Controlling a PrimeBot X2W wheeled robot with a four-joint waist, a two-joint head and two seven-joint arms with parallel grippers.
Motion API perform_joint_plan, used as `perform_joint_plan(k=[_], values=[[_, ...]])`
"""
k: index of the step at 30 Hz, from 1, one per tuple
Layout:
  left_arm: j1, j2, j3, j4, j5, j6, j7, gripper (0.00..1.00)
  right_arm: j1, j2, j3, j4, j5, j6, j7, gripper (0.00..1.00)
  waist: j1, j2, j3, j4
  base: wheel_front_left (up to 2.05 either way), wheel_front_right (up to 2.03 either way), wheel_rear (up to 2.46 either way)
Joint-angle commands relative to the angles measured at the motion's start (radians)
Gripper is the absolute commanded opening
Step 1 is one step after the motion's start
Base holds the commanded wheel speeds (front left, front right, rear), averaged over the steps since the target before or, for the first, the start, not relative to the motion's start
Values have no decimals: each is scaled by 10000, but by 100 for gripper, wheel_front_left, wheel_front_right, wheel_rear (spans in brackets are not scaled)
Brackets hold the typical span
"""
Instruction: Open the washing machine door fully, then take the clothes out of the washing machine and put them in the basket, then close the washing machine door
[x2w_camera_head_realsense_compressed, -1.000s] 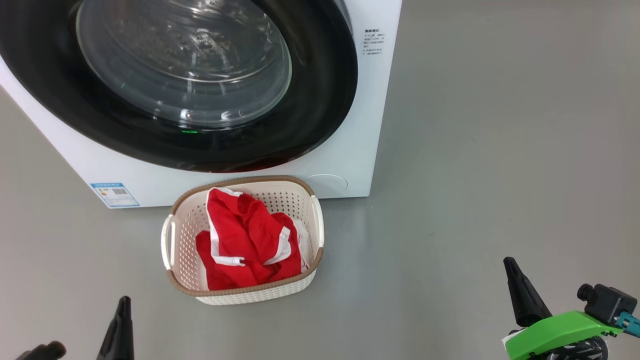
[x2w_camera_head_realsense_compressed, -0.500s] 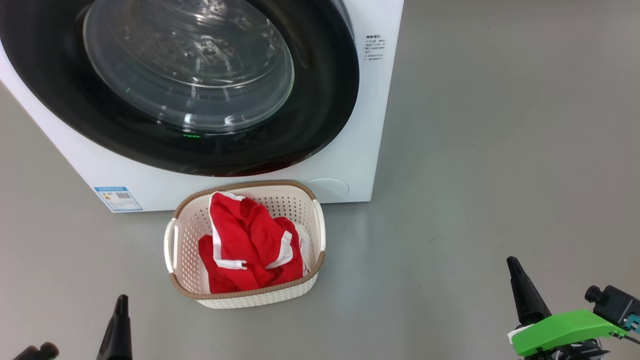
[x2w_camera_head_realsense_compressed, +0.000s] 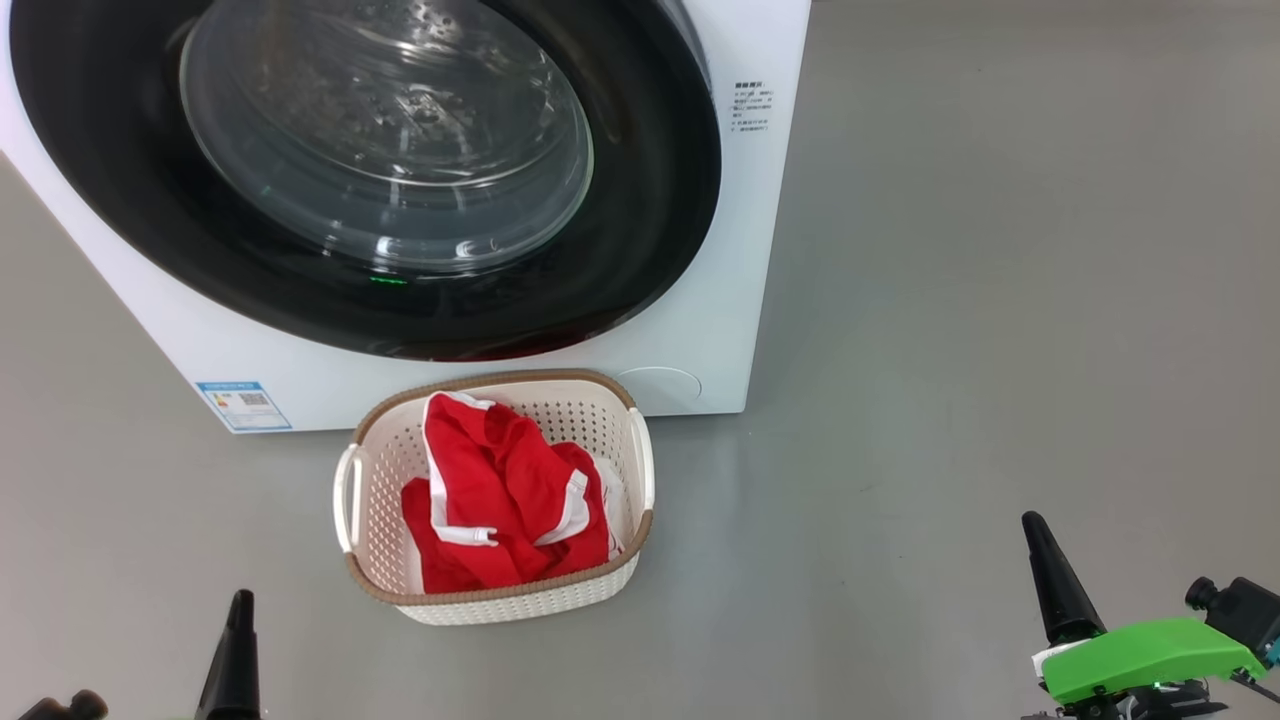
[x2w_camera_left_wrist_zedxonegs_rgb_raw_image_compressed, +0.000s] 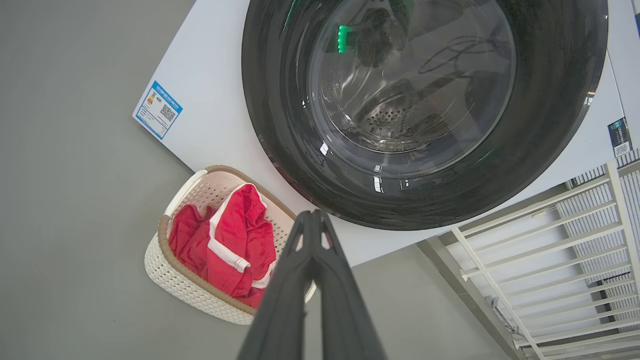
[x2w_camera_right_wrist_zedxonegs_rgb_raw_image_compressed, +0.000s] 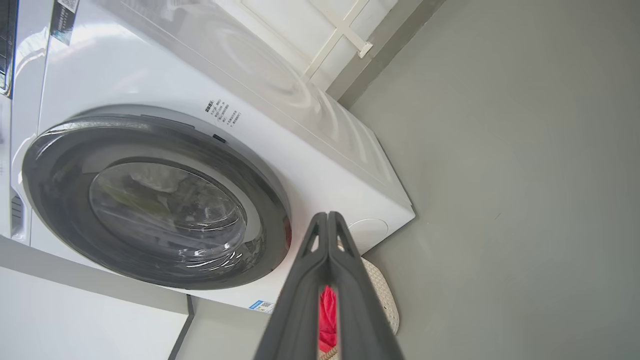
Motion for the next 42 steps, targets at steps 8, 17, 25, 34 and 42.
perform_joint_plan(k=[8,17,25,34,42], values=[[-517,18,399,-188,-1025,-19,295,0,-199,30,-62,-344,1111,-6,281,0,0,0,-106,30,0,0,0],[-585,-72,525,-182,-1791,-21,524,0,-205,107,-171,-391,1939,-7,516,0,0,0,-198,56,0,0,0],[-654,-164,654,-175,-2555,-23,756,0,-210,186,-283,-437,2764,-8,754,0,0,0,-290,81,0,0,0],[-731,-269,801,-168,-3410,-25,1017,0,-217,276,-412,-489,3687,-10,1023,0,0,0,-394,109,0,0,0],[-800,-364,935,-161,-4170,-27,1253,0,-223,358,-528,-535,4508,-11,1264,0,0,0,-486,135,0,0,0]])
